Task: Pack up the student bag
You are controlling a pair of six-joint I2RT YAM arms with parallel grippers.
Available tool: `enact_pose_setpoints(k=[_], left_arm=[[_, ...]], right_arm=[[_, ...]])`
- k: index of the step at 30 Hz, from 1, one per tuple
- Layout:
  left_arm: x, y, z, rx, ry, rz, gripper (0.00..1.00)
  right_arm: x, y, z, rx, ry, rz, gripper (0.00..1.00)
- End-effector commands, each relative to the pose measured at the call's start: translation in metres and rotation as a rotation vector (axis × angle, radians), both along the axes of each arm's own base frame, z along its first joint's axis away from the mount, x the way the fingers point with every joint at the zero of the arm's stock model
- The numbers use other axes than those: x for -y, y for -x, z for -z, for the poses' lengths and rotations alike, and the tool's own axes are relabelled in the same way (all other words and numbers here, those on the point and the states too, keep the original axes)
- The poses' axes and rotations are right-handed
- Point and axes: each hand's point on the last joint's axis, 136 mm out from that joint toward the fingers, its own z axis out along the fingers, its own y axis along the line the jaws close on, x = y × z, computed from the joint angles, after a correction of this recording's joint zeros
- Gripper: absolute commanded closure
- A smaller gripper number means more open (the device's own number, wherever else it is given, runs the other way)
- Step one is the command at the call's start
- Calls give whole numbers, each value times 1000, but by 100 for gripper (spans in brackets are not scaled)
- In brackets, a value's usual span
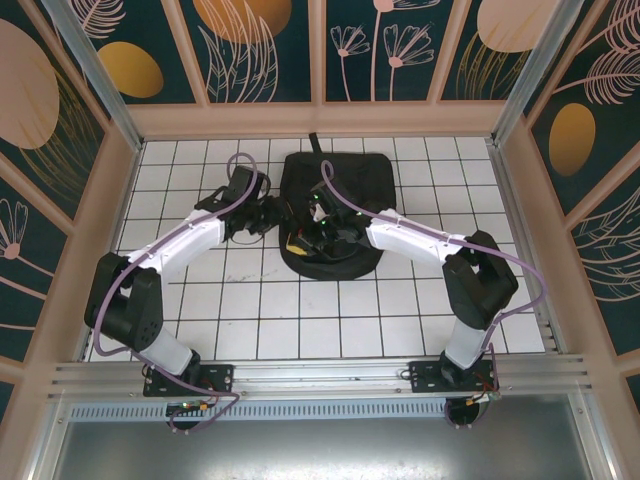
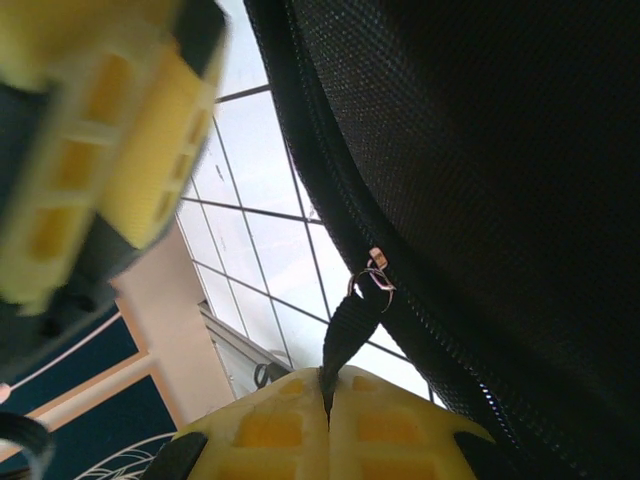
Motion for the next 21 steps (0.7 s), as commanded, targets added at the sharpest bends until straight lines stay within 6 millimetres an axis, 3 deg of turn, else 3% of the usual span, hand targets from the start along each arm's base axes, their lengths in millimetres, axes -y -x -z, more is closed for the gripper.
enact_pose_setpoints(k=[1,8,15,21], left_arm=[[6,9,11,-33,20,17,64],[2,17,22,-38,5,20,65],[9,11,36,-54,18,33,66],[5,4,38,-44,-16,20,93]], right_arm=[[-1,-1,0,-15,-22,2,100],[-3,0,-5,-19,-37,7,100],[-10,6,-3,-32,-39,-11,100],[-11,8,-4,-34,-41,-10,100]])
